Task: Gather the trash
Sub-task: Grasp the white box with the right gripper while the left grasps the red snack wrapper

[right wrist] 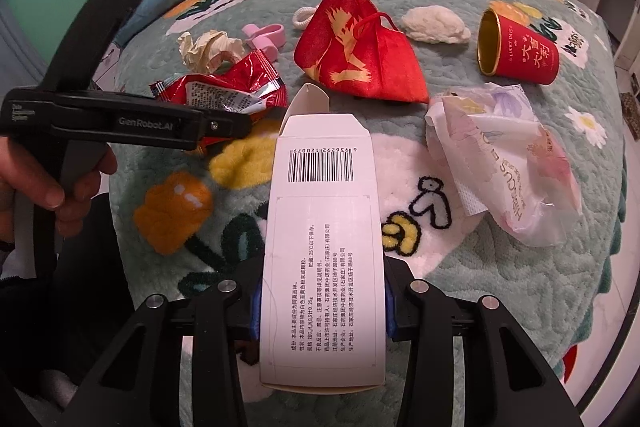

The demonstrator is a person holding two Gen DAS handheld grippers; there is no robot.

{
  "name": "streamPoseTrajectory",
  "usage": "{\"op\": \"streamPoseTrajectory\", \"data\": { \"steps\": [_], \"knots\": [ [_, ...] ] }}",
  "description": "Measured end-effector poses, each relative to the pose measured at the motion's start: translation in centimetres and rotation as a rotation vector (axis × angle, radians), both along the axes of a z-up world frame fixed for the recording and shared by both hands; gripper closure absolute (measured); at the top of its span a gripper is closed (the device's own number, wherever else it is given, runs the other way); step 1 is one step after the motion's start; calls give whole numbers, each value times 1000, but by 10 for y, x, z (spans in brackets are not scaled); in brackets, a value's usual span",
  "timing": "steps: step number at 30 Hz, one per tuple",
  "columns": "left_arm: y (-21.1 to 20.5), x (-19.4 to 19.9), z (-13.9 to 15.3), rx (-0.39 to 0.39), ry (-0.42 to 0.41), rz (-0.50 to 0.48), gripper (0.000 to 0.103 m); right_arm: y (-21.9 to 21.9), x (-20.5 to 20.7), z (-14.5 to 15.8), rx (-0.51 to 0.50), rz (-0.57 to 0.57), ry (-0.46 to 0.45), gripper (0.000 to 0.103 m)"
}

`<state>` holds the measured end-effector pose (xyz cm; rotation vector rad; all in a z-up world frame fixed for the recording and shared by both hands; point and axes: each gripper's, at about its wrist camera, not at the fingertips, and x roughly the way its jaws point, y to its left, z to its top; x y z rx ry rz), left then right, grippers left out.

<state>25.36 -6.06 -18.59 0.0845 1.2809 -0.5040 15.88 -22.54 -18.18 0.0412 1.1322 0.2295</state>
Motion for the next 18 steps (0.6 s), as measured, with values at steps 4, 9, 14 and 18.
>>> {"op": "streamPoseTrajectory", "data": {
  "steps": [4, 9, 14, 18],
  "knots": [
    [1, 0, 1, 3, -4, 6, 34, 0, 1, 0, 4, 0, -2, 61],
    [-5, -1, 9, 38, -48, -16, 38, 0, 3, -2, 5, 1, 12, 60],
    [-14, -2, 11, 56, -61, -57, 47, 0, 3, 0, -3, 8, -5, 61],
    [-15, -5, 9, 79, -75, -83, 49, -1, 4, 0, -4, 12, -8, 61]
  ]
}}
